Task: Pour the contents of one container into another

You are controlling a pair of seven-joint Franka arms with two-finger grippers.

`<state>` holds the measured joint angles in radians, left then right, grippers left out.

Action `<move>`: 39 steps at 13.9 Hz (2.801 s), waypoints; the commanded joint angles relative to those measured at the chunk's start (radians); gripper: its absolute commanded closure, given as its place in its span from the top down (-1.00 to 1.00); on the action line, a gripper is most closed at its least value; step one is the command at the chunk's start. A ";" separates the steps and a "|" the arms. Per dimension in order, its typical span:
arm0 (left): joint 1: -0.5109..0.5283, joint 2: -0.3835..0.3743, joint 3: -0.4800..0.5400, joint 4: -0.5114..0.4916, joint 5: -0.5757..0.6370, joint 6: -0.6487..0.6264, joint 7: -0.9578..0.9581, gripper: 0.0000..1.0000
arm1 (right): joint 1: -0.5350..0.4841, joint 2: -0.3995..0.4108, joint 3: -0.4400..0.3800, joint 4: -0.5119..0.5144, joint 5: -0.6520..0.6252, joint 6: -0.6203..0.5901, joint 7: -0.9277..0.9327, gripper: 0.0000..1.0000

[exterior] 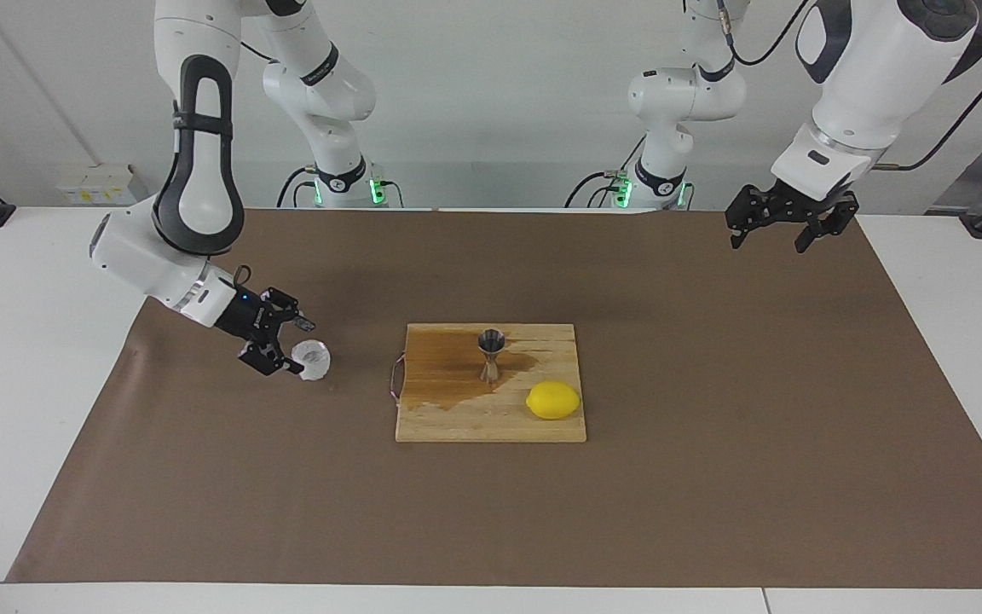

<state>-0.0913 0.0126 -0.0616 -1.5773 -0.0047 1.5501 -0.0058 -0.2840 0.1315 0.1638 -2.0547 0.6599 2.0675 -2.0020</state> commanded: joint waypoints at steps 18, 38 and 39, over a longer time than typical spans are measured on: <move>0.005 -0.020 0.000 -0.021 -0.014 -0.007 0.001 1.00 | 0.302 -0.139 0.011 0.063 -0.733 -0.176 1.739 1.00; 0.010 -0.040 -0.001 -0.035 -0.014 0.025 0.004 1.00 | 0.175 -0.095 0.003 0.565 -0.662 -0.571 2.185 1.00; 0.009 -0.054 -0.001 -0.059 -0.014 0.041 0.004 1.00 | 0.169 -0.093 0.002 0.564 -0.636 -0.535 2.166 1.00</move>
